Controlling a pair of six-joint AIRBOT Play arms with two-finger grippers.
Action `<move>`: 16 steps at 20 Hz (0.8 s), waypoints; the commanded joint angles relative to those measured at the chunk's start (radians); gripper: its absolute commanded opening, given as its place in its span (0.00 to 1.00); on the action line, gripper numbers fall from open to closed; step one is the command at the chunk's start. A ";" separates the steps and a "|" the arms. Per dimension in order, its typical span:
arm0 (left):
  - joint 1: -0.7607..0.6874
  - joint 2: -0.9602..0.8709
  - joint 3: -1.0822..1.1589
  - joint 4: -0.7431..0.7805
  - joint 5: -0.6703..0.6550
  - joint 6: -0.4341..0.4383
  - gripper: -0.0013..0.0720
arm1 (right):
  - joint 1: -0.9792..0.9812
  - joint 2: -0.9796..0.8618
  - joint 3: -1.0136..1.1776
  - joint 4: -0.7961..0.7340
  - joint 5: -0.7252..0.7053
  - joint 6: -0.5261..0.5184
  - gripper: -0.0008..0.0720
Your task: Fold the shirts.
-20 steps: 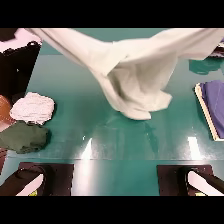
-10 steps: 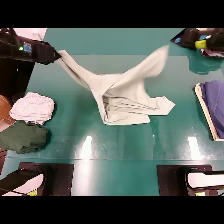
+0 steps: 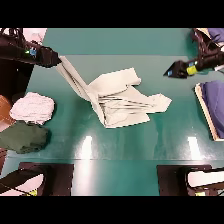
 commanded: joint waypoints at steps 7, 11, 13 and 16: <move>0.000 -0.002 0.000 0.006 -0.001 0.002 0.06 | 0.115 0.154 -0.615 0.003 -0.220 -0.075 0.61; 0.000 -0.002 0.000 0.006 -0.003 0.002 0.06 | 0.168 0.153 -0.656 0.003 -0.288 -0.076 0.61; 0.000 -0.002 0.000 0.006 -0.002 0.002 0.05 | 0.202 0.149 -0.658 0.006 -0.303 -0.078 0.61; 0.000 -0.002 0.000 0.006 -0.004 0.002 0.06 | 0.240 0.132 -0.658 0.008 -0.311 -0.078 0.61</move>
